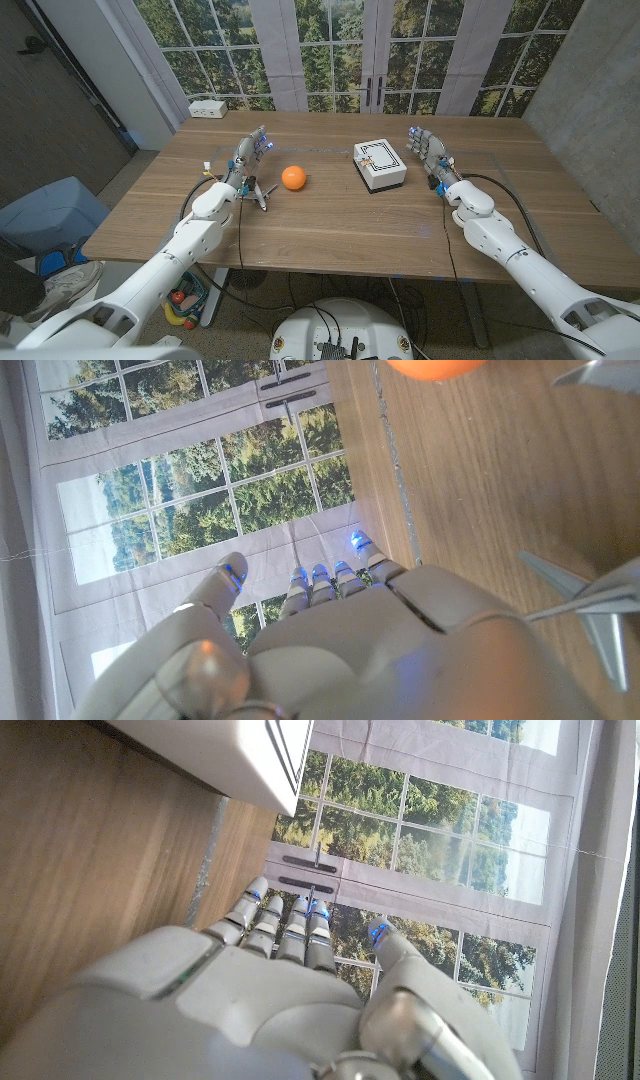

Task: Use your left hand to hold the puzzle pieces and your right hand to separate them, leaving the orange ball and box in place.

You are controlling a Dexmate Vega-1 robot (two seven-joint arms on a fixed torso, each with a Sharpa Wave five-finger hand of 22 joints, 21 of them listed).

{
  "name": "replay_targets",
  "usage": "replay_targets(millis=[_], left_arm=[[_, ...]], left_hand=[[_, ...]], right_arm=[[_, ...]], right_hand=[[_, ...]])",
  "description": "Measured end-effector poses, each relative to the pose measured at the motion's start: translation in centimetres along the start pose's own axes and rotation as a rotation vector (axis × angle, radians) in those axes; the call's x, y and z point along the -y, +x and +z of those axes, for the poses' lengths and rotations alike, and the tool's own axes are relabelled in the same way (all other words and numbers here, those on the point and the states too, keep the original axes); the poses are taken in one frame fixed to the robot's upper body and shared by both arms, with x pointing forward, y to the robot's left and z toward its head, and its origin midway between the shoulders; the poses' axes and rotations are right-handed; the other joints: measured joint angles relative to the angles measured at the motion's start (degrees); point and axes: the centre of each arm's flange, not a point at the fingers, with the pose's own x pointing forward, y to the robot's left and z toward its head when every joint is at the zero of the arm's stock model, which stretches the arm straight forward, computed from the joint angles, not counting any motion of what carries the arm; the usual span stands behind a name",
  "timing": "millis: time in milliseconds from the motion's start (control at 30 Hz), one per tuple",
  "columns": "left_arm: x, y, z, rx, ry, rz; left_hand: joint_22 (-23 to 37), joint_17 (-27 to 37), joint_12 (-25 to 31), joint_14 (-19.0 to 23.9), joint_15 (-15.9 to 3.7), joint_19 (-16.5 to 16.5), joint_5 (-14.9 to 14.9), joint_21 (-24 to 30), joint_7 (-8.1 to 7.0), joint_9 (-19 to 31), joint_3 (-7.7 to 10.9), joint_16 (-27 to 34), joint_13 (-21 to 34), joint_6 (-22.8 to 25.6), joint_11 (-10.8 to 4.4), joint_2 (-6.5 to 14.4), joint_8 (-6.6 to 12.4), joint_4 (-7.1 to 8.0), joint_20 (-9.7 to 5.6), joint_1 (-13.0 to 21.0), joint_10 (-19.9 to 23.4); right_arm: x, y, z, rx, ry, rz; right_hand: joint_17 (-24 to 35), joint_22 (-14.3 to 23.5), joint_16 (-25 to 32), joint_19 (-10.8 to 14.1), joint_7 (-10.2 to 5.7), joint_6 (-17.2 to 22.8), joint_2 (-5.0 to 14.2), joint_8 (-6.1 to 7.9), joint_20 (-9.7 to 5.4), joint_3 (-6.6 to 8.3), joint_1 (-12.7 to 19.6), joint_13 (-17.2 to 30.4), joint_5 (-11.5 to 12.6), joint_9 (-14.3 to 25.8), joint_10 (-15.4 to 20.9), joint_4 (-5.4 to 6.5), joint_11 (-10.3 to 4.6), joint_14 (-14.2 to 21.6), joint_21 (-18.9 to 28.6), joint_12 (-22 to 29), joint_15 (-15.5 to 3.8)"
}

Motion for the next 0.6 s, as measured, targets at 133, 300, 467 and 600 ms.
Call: replay_targets(millis=[133, 300, 467, 600], left_arm=[[0.0, -0.3, 0.2, -0.003, -0.017, 0.011], [0.1, -0.5, 0.4, -0.007, -0.035, 0.014], [0.1, -0.5, 0.4, -0.014, -0.044, 0.006], [0.3, 0.0, 0.8, -0.018, -0.043, -0.020]], left_hand=[[0.0, -0.2, 0.0, 0.2, 0.22, 0.6, 0.0, 0.2, 0.64, 0.0, -0.20, 0.0, 0.0, 0.0, 0.49, 0.0, 0.22, -0.29, -0.23, 0.0, 0.5], [0.0, -0.2, 0.4, 1.5, 0.31, 1.3, 0.0, 0.2, 0.94, 0.0, -0.28, 0.0, 0.0, 0.3, 0.52, 0.0, 0.22, -0.76, -0.27, 0.0, 1.6], [0.0, -0.2, 0.7, 4.2, 0.80, 3.2, 0.0, 0.2, 1.03, 0.0, -0.95, 0.4, 0.0, 2.3, 0.63, 0.0, 0.65, -1.78, 0.53, 0.0, 3.9], [0.0, -0.2, 0.8, 7.8, 2.06, 5.2, 0.0, 0.2, 1.01, 0.3, -1.61, 0.4, 0.0, 5.4, 1.84, -1.2, 1.29, -3.86, 2.28, -0.5, 6.6]], right_arm=[[-0.1, -0.1, -0.3, 0.008, 0.016, -0.007], [-0.1, -0.4, -0.5, 0.017, 0.021, -0.022], [-0.1, -0.8, -0.4, 0.028, 0.017, -0.036], [-0.1, -1.3, -0.2, 0.040, 0.006, -0.052]], right_hand=[[0.0, 0.0, 0.0, 0.0, 0.00, 0.0, 0.19, 0.00, -0.01, 0.00, 0.2, 0.0, 0.0, 0.0, 0.0, 0.00, 0.00, 0.0, 0.0, 0.0, 0.00], [-0.2, 0.0, 0.0, 0.5, 0.31, 0.3, 0.19, 0.00, -0.08, 0.00, 0.2, 0.0, 0.0, 0.0, 0.3, 0.00, 0.32, 0.0, 0.0, 0.0, 0.00], [-0.2, 0.0, 0.0, 0.5, 0.38, 0.8, 0.19, 0.26, -0.08, 0.00, 0.2, 0.0, 0.0, 0.0, 0.7, 0.00, 0.72, 0.6, 0.0, 0.4, 0.01], [-0.2, 0.0, 0.5, 1.1, 0.50, 1.1, 0.19, 0.26, -0.15, -0.32, 0.2, 0.0, 0.0, 0.0, 1.1, -0.34, 0.77, 0.7, -0.1, 0.4, -0.10]])
